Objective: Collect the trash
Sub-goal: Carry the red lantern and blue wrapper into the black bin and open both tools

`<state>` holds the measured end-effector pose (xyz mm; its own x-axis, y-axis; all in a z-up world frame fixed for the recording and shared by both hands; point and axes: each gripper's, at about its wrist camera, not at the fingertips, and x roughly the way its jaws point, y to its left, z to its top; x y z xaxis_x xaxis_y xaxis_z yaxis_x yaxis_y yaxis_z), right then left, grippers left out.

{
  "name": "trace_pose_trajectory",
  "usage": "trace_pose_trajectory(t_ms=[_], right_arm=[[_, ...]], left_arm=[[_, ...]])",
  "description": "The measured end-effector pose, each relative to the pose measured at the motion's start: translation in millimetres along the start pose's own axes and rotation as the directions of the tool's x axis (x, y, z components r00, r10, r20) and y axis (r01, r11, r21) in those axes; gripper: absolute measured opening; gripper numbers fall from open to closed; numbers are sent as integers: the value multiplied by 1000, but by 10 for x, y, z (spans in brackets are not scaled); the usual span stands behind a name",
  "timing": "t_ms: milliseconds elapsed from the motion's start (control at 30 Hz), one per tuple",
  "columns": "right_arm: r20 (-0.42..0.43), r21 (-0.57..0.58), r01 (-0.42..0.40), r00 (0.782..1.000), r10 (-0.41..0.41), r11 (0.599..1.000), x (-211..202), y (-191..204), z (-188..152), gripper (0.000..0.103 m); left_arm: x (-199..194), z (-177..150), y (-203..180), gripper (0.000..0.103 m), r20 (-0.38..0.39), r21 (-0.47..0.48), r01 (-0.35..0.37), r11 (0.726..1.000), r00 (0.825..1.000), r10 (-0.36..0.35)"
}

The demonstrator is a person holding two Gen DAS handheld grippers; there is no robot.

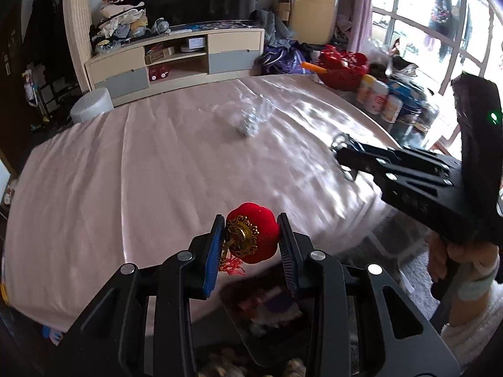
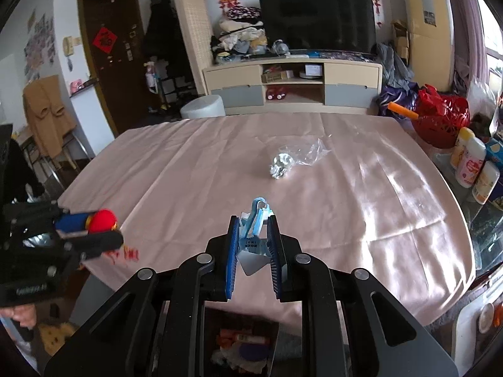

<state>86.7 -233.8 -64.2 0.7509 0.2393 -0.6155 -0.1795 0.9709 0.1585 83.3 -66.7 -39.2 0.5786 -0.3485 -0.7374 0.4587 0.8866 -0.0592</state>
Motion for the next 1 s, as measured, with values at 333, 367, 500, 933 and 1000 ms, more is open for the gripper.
trace_pose_trajectory(t_ms=[333, 367, 500, 933, 1000], right_arm=[[-43, -8, -51, 998, 51, 999, -139, 198, -408, 21], [-52, -6, -56, 997, 56, 998, -127, 212, -464, 21], [-88, 5, -52, 995, 52, 999, -49, 233, -660, 21], [-272, 162, -32, 959, 76, 986, 407, 15, -1438, 20], [-291, 173, -28, 953, 79, 985, 469, 6, -1495, 20]], left_arm=[[2, -642, -142, 32, -13, -110, 69, 992, 997, -71], [45, -717, -160, 32, -22, -124, 71, 990, 997, -74], [239, -1020, -170, 32, -66, -186, 88, 979, 993, -102], [721, -1520, -221, 32, -177, -242, 36, 969, 981, -81], [812, -1566, -224, 32, -196, -238, 26, 971, 978, -74]])
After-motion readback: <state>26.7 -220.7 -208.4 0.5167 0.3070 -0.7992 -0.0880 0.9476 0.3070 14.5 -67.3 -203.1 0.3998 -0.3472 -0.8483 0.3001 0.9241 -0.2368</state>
